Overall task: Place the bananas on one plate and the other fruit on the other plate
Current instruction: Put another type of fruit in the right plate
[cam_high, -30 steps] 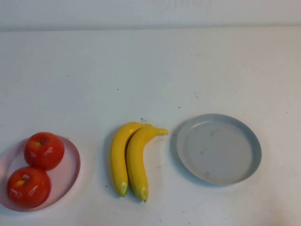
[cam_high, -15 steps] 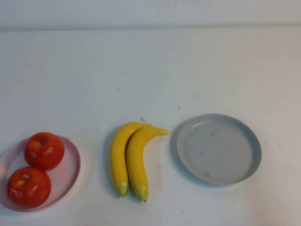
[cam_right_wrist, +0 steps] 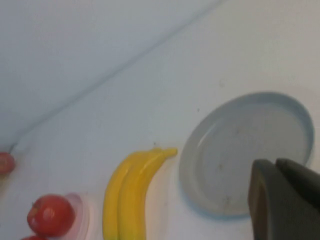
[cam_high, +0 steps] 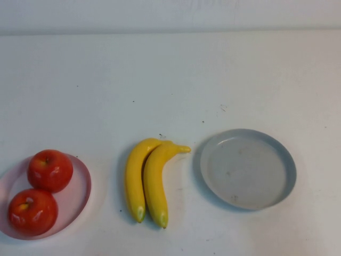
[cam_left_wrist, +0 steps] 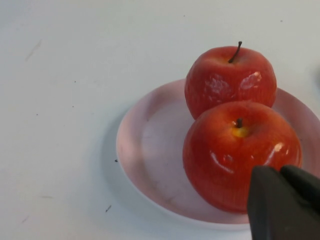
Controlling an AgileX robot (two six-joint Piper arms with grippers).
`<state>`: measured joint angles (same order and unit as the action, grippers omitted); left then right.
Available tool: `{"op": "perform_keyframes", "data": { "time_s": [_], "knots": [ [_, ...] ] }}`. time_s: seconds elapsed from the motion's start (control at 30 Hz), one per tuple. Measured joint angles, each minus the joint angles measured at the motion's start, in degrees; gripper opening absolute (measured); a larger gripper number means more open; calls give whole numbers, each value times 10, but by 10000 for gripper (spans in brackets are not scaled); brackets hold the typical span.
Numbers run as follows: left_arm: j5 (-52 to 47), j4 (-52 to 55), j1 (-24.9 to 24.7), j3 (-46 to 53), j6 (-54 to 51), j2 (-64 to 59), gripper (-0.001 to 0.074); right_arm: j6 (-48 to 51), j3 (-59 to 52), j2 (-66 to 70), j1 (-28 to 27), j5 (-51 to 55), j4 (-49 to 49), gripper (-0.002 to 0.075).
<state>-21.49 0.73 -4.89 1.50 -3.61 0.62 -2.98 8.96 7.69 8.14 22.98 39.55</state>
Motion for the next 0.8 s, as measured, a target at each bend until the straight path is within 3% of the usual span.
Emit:
{"op": "perform_keyframes", "data": {
  "time_s": [0.3, 0.53, 0.67, 0.8],
  "knots": [
    [0, 0, 0, 0, 0, 0, 1, 26, 184, 266, 0, 241, -21, -17],
    [0, 0, 0, 0, 0, 0, 1, 64, 288, 465, 8, 312, -47, -17],
    [0, 0, 0, 0, 0, 0, 1, 66, 352, 571, 63, 307, -77, -17],
    [0, 0, 0, 0, 0, 0, 1, 25, 425, 662, 162, 285, -129, -17]
  ]
}}
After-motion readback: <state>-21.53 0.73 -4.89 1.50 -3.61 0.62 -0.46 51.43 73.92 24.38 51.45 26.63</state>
